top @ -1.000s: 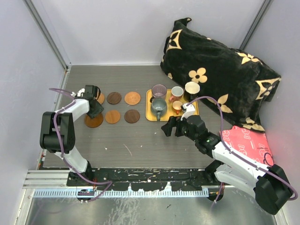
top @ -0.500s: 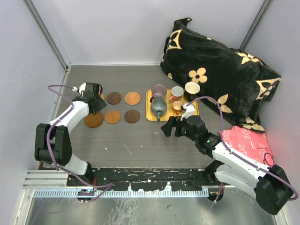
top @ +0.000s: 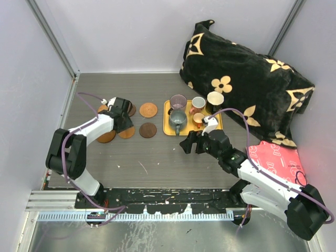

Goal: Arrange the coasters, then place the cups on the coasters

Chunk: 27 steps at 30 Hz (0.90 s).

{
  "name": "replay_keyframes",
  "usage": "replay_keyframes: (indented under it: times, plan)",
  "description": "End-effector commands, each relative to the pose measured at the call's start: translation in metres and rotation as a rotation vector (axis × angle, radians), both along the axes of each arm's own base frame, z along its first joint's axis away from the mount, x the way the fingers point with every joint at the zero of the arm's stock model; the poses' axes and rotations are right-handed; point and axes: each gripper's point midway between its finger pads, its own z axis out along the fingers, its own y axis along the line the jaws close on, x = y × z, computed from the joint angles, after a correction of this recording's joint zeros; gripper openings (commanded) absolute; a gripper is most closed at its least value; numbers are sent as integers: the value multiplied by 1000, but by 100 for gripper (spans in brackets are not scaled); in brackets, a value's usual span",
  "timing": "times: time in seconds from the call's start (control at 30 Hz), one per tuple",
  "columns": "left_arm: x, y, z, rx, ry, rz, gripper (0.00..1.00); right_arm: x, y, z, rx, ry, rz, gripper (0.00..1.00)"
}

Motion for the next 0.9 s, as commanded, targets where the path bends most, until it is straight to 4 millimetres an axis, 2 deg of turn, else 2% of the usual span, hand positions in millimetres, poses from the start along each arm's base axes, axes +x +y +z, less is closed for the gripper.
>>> replay_keyframes:
  times: [0.0,0.2,0.47,0.87]
  plan:
    - [6,2,-6,69,-14,-18,44,11,8,32,49,-72,-7,95]
    - [2,2,-23,88,30,-28,45,11,9,32,43,-74,-5,95]
    - [-7,-4,-34,110,73,-57,45,11,10,31,42,-71,-3,95]
    - [-23,-23,-38,89,80,-84,45,9,10,27,47,-66,-2,95]
